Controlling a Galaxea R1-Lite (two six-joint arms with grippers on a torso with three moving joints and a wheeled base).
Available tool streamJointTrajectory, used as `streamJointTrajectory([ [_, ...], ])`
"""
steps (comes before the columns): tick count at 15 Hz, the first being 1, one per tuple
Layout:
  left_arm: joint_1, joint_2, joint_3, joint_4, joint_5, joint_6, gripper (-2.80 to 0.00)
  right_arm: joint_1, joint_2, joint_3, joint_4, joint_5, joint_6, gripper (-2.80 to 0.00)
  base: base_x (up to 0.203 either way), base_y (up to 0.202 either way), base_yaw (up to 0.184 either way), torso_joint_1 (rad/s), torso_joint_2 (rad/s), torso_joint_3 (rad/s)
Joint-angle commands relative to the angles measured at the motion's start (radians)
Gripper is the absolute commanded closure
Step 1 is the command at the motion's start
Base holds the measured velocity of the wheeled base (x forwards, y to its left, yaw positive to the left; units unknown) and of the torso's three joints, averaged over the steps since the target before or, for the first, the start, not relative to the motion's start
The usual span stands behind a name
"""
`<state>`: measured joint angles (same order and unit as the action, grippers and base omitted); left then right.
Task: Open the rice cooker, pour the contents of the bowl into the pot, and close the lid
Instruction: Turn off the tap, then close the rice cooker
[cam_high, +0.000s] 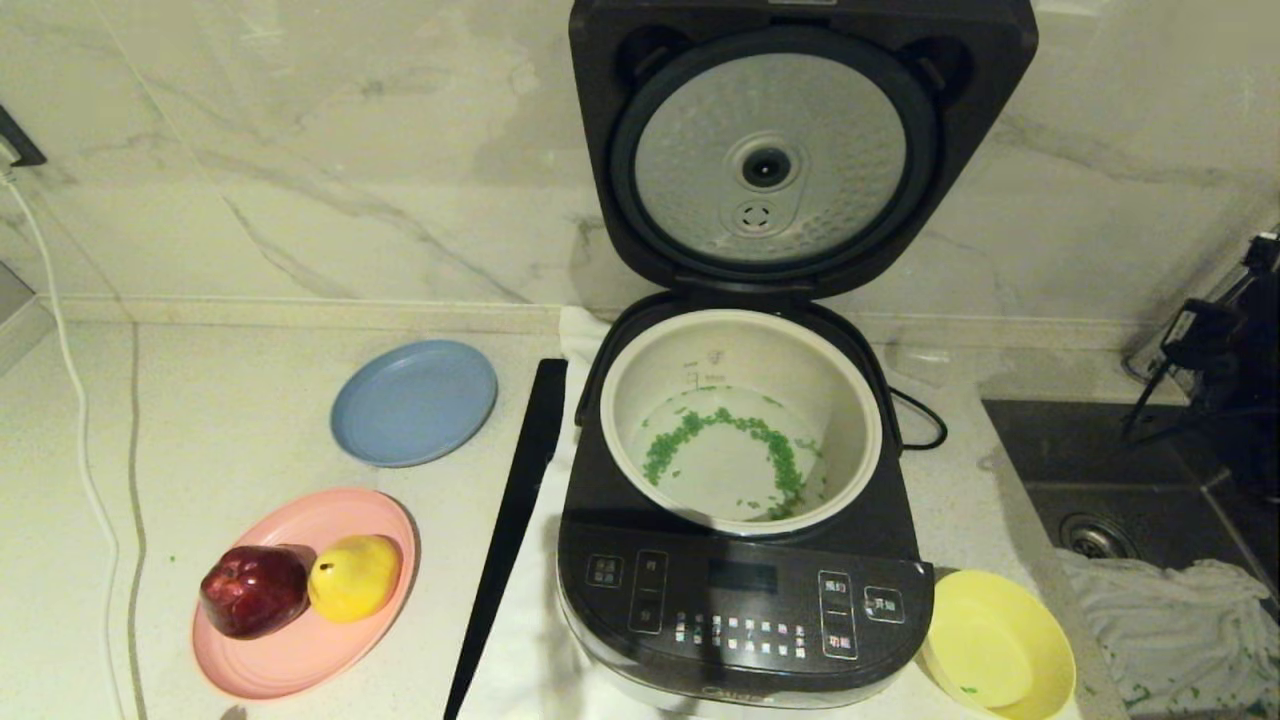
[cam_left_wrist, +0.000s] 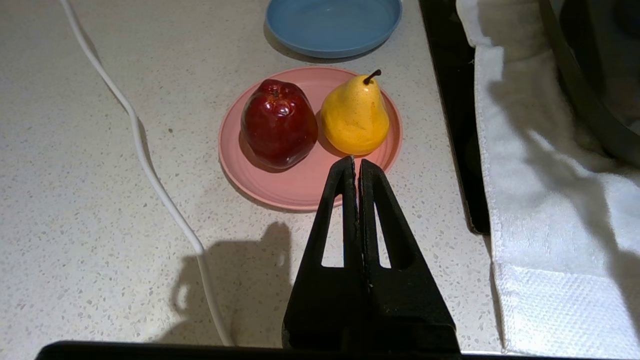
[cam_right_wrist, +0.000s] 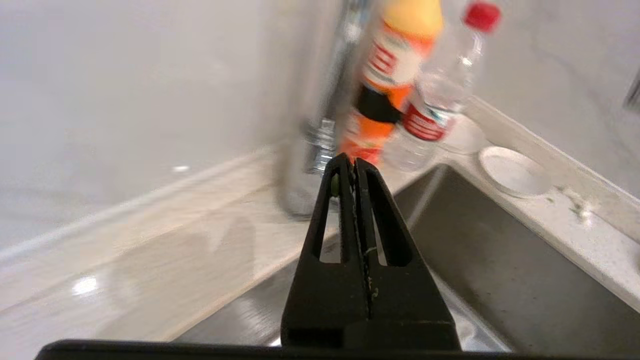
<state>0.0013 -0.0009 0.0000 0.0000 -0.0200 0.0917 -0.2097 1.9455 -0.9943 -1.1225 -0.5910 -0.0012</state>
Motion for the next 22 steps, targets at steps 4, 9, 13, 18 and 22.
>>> streamJointTrajectory([
  [4,0.0,-0.001,0.009,0.0,0.0,0.0,0.0,0.102,-0.265,-0.285,0.733,0.068,0.244,0.0,0.0,0.0,0.0,0.0,0.0,0.0],
  [9,0.0,-0.001,0.009,0.0,0.0,0.0,0.0,0.156,-0.305,-0.618,1.248,0.427,0.52,0.0,0.0,0.0,0.0,0.0,0.0,0.0],
  [13,0.0,-0.001,0.008,0.0,0.0,0.0,0.0,0.158,-0.271,-0.738,1.31,0.765,0.645,0.0,0.0,0.0,0.0,0.0,0.0,0.0],
  [18,0.0,-0.001,0.008,0.0,0.0,0.0,0.0,0.159,-0.128,-0.881,1.255,0.909,0.663,0.0,0.0,0.0,0.0,0.0,0.0,0.0],
  [22,0.0,-0.001,0.009,0.0,0.0,0.0,0.0,0.159,-0.078,-0.935,1.158,1.131,0.666,0.0,0.0,0.0,0.0,0.0,0.0,0.0],
])
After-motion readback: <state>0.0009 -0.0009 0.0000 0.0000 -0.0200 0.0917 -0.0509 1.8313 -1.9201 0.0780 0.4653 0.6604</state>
